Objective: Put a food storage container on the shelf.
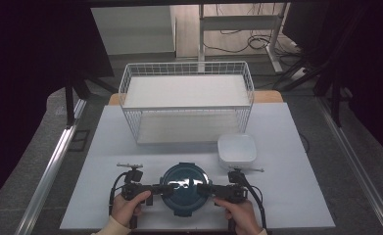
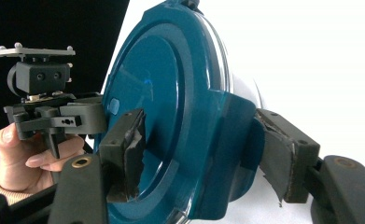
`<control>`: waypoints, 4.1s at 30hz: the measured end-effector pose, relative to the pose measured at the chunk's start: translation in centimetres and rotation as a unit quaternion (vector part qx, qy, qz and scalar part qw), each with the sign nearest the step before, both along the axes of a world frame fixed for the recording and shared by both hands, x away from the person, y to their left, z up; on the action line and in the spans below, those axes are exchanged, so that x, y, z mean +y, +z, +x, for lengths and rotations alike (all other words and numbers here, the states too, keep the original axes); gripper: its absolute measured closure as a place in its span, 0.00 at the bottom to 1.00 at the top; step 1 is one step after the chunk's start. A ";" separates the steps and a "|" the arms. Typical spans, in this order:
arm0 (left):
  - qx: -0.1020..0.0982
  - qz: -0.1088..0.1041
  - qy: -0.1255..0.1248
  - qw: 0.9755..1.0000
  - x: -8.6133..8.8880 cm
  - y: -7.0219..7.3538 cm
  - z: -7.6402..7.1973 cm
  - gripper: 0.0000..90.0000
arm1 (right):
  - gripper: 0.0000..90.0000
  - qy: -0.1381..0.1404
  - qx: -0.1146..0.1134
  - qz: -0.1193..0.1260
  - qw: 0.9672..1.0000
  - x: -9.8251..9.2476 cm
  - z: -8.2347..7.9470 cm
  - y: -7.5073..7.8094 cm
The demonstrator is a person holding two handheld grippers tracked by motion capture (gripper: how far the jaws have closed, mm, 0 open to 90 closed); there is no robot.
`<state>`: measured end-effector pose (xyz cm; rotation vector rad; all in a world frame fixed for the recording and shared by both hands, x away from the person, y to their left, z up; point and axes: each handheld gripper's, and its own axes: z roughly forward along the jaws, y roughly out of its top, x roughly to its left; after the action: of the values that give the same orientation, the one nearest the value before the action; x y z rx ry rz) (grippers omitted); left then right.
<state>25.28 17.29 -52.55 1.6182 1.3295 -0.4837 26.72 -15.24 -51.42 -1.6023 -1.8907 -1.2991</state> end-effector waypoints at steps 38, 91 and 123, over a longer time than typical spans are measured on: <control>-0.063 0.025 0.022 0.997 0.0 2.9 -1.1 0.46 | 0.44 0.017 -0.061 -0.012 0.998 0.3 -0.5 2.4; -0.125 0.028 0.022 0.992 0.8 12.2 3.4 0.46 | 0.44 0.057 -0.144 -0.038 0.987 1.2 4.8 12.7; -0.158 0.034 0.019 0.987 0.9 19.2 7.6 0.45 | 0.44 0.060 -0.172 -0.039 0.983 1.4 8.8 19.4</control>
<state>32.86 18.20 -33.36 1.6429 1.1448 -0.1504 35.56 -13.86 -32.00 -1.3408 -2.2256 -1.5465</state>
